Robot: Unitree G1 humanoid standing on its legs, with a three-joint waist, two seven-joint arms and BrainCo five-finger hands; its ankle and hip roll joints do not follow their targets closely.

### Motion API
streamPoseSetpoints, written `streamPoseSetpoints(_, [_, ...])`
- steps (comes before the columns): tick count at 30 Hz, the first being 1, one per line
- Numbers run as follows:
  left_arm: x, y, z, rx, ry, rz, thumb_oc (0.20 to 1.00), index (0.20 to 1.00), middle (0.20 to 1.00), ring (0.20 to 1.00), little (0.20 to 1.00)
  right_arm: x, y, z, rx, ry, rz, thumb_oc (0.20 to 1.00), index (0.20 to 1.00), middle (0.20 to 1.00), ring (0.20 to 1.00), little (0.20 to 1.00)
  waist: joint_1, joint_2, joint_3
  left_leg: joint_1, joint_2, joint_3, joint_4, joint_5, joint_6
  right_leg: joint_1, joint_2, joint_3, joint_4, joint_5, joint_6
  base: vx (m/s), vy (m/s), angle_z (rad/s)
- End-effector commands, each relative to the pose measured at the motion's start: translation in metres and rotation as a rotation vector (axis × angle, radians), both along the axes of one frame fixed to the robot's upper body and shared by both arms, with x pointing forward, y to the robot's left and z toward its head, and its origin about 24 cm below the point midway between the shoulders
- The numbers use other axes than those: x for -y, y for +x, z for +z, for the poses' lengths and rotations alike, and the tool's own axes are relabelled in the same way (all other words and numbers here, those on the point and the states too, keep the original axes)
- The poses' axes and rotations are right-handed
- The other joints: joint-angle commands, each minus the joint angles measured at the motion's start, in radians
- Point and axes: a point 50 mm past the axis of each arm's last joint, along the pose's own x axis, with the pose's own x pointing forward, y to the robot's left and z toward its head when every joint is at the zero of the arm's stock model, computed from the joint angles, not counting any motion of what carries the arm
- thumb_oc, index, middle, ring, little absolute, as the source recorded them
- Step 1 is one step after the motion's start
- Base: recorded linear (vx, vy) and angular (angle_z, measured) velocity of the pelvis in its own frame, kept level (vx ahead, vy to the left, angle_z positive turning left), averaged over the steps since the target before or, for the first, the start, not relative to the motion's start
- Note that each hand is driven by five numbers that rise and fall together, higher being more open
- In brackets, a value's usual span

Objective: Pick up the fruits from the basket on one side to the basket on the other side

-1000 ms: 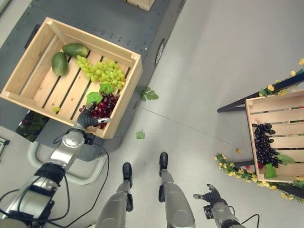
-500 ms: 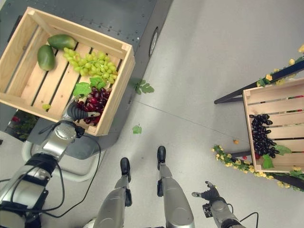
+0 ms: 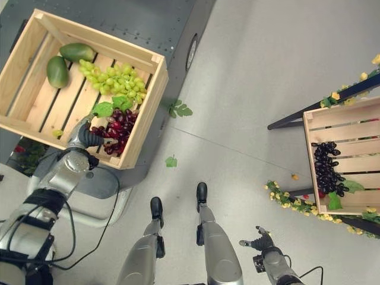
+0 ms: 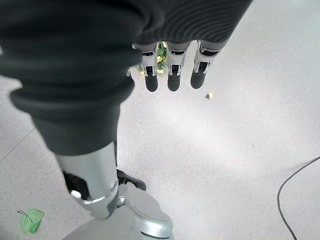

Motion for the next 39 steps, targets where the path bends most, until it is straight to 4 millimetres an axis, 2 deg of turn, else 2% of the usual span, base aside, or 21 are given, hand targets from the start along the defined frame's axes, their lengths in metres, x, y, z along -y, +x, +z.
streamPoseSetpoints(1, [-0.004,0.009,0.038,0.105,0.074,0.009,1.000,1.000,1.000,1.000,1.000,0.011,-0.022,-0.005,-0.031,-0.020,-0.034,1.000,1.000,1.000,1.000,1.000,0.002,-0.021,-0.005,-0.142,-0.043,-0.028,0.015,0.091,0.046,-0.115,-0.016,0.044,0.081,0.015,0.107,0.00,0.000,0.00])
streamPoseSetpoints(7, [0.006,0.010,0.025,0.063,0.025,-0.032,1.000,1.000,1.000,1.000,1.000,0.012,-0.022,-0.005,-0.032,-0.019,-0.041,1.000,1.000,1.000,1.000,1.000,0.001,-0.020,-0.006,-0.146,-0.046,-0.029,0.015,0.092,0.048,-0.119,-0.014,0.044,0.080,0.015,0.106,0.00,0.000,0.00])
streamPoseSetpoints(11, [0.019,0.009,0.010,0.028,0.003,-0.073,1.000,1.000,1.000,1.000,1.000,0.010,-0.022,-0.006,-0.035,-0.019,-0.034,1.000,1.000,1.000,1.000,1.000,0.003,-0.019,-0.004,-0.146,-0.045,-0.032,0.020,0.089,0.049,-0.117,-0.015,0.045,0.082,0.012,0.104,0.00,0.000,0.00])
streamPoseSetpoints(14, [0.032,0.005,-0.011,-0.023,-0.020,-0.107,1.000,1.000,1.000,1.000,1.000,0.010,-0.022,-0.006,-0.035,-0.022,-0.040,1.000,1.000,1.000,1.000,1.000,0.004,-0.020,-0.004,-0.148,-0.046,-0.033,0.022,0.086,0.051,-0.118,-0.014,0.047,0.082,0.013,0.102,0.00,0.000,0.00])
streamPoseSetpoints(23, [0.040,-0.003,-0.040,-0.093,-0.114,-0.112,1.000,1.000,1.000,1.000,1.000,0.011,-0.021,-0.006,-0.042,-0.033,-0.045,1.000,1.000,1.000,1.000,1.000,0.007,-0.021,-0.003,-0.151,-0.048,-0.034,0.026,0.083,0.053,-0.118,-0.013,0.048,0.083,0.013,0.101,0.00,0.000,0.00])
streamPoseSetpoints(39, [0.036,0.002,-0.032,-0.062,-0.072,-0.074,1.000,1.000,1.000,1.000,1.000,0.009,-0.021,-0.006,-0.036,-0.032,-0.035,1.000,1.000,1.000,1.000,1.000,0.007,-0.033,-0.006,-0.154,-0.047,-0.037,0.018,0.089,0.053,-0.121,-0.010,0.046,0.080,0.015,0.103,0.00,0.000,0.00])
